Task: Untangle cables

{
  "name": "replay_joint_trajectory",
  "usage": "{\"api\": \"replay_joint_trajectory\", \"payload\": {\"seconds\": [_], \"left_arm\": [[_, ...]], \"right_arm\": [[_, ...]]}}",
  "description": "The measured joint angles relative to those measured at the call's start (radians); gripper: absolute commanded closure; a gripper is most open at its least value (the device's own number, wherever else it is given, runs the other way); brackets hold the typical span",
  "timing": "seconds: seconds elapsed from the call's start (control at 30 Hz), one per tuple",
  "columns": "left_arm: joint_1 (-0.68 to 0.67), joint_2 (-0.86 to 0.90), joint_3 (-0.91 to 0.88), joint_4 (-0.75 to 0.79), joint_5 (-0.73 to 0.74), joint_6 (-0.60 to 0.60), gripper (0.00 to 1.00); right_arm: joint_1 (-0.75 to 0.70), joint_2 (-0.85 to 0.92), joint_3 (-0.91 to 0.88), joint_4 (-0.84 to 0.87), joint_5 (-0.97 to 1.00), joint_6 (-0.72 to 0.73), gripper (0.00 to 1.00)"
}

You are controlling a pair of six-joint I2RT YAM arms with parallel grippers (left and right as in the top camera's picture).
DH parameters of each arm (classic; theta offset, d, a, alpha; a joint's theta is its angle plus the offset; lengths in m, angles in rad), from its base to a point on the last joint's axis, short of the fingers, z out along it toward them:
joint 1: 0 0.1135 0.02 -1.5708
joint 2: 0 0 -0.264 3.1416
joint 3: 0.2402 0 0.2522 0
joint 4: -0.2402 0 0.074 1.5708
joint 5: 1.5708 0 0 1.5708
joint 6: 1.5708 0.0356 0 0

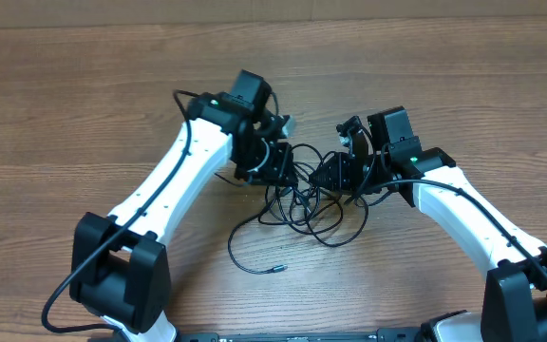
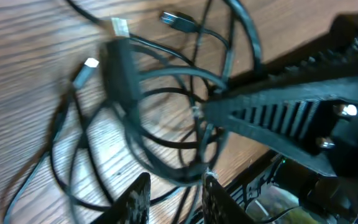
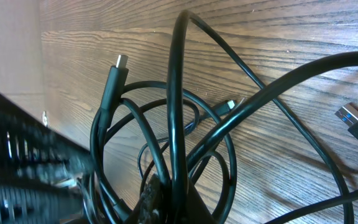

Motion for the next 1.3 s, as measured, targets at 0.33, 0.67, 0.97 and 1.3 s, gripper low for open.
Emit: {"api": "replay_joint_trajectory", "payload": {"seconds": [0.33,0.67,0.97,1.3], "left_arm": [[-0.074,0.0,0.0,0.003,-0.136,-0.09,0.73],[-0.077,0.0,0.0,0.02,-0.206,-0.181,0.74],[-0.077,0.0,0.0,0.02,-0.212,-0.205,0.85],[-0.077,0.0,0.0,0.024,-0.216,-0.209,0.96]], "right_arm": [[0.0,0.0,0.0,0.0,0.001,0.0,0.96],[0.0,0.0,0.0,0.0,0.0,0.0,0.96],[0.0,0.0,0.0,-0.001,0.0,0.0,0.96],[0.0,0.0,0.0,0.0,0.0,0.0,0.96]]}}
